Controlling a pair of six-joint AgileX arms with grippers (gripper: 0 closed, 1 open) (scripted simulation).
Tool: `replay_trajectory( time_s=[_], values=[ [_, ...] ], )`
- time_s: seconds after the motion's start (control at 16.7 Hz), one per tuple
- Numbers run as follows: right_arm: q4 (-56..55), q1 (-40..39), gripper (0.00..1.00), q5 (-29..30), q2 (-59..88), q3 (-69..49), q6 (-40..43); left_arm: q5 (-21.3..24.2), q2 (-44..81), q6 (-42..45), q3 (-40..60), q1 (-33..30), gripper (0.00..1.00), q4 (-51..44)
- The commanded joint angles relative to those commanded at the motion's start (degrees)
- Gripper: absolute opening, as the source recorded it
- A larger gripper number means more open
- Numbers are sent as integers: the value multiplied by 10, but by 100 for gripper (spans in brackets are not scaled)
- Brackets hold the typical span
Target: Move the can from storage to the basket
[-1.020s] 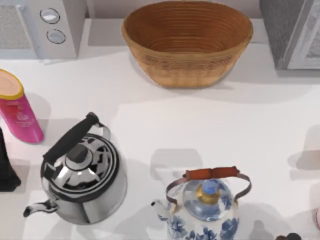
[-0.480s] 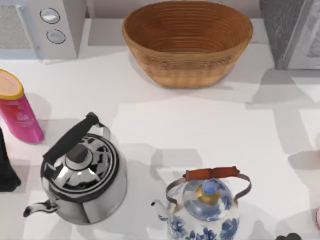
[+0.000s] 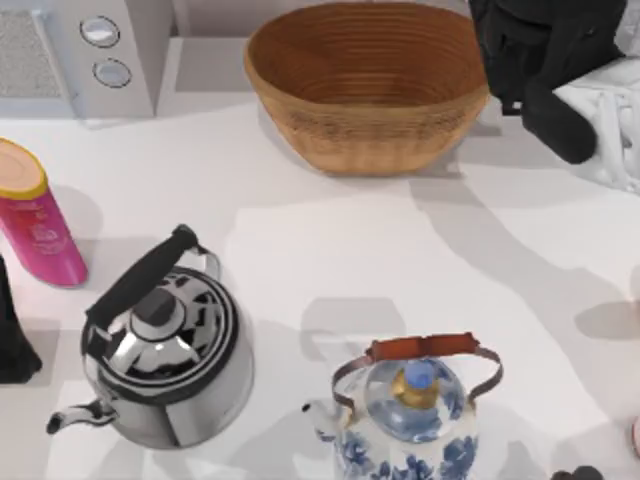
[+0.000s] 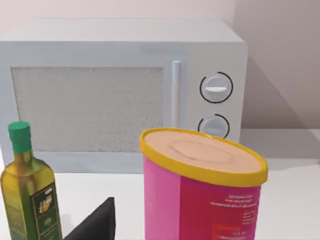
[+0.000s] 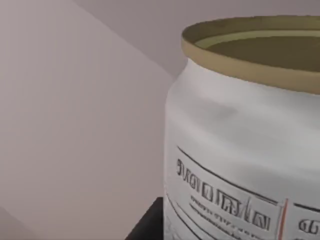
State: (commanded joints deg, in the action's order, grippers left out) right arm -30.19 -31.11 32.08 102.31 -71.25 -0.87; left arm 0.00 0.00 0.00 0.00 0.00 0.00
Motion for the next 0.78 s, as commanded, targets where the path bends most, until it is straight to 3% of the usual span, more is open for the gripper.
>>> replay_trajectory(
  time_s=[0.3,0.78],
  values=[
    [-45,-46,0,48,153,-108,-2,0,0,0,0,0,100,0],
    [-51,-50,0,53,178,-121,-3,0,0,0,0,0,100,0]
  ],
)
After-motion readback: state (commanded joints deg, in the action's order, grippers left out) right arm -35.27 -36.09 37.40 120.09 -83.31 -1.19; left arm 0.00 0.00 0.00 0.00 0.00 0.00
